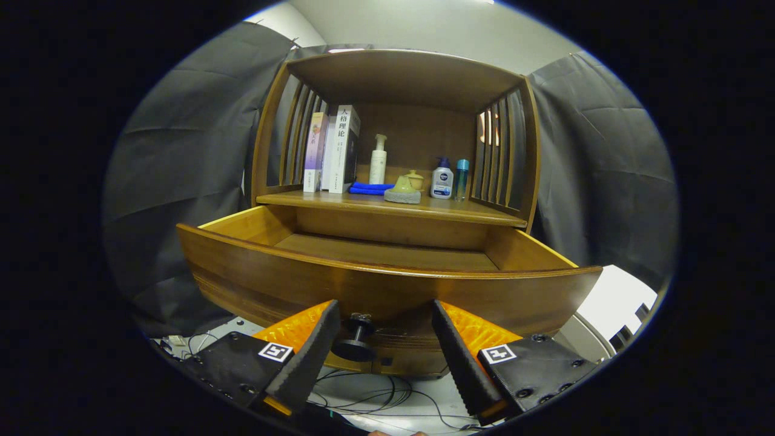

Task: Pull open the drawer, take out the items inside it, and place them on the countertop above the cabinet.

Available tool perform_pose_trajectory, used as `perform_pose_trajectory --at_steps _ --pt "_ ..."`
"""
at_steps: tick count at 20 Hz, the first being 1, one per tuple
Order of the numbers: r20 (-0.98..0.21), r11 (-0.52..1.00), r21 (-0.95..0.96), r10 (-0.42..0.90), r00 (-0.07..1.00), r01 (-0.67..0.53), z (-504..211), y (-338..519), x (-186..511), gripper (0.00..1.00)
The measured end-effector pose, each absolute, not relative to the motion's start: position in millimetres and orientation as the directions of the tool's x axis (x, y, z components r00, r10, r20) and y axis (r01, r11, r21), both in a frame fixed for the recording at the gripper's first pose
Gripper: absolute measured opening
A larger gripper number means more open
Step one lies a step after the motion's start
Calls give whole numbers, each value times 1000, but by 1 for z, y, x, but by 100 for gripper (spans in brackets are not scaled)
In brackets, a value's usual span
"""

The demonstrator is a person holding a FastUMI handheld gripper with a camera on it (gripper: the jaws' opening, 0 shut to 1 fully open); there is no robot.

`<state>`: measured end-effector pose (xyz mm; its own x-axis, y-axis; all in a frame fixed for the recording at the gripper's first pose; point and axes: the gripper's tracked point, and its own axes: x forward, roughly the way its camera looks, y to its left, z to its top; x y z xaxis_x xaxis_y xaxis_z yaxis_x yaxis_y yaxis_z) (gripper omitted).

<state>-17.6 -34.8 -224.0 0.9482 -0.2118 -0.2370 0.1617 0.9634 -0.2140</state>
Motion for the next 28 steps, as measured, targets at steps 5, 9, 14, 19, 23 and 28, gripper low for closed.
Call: perform_pose_trajectory --at_steps 5,9,14,19,23,28 --pt "-239 960 -218 -225 945 174 -226 -44 -4 98" --pt "-219 957 -231 -227 949 176 -225 -44 3 99" --pt "-210 958 -224 -228 951 181 -221 -46 23 100" --pt "-227 962 -199 -233 946 189 -219 -47 47 99" --pt "-237 960 -195 -244 940 200 -221 -48 67 99" --pt "-246 958 -186 -260 934 218 -221 -50 89 99"
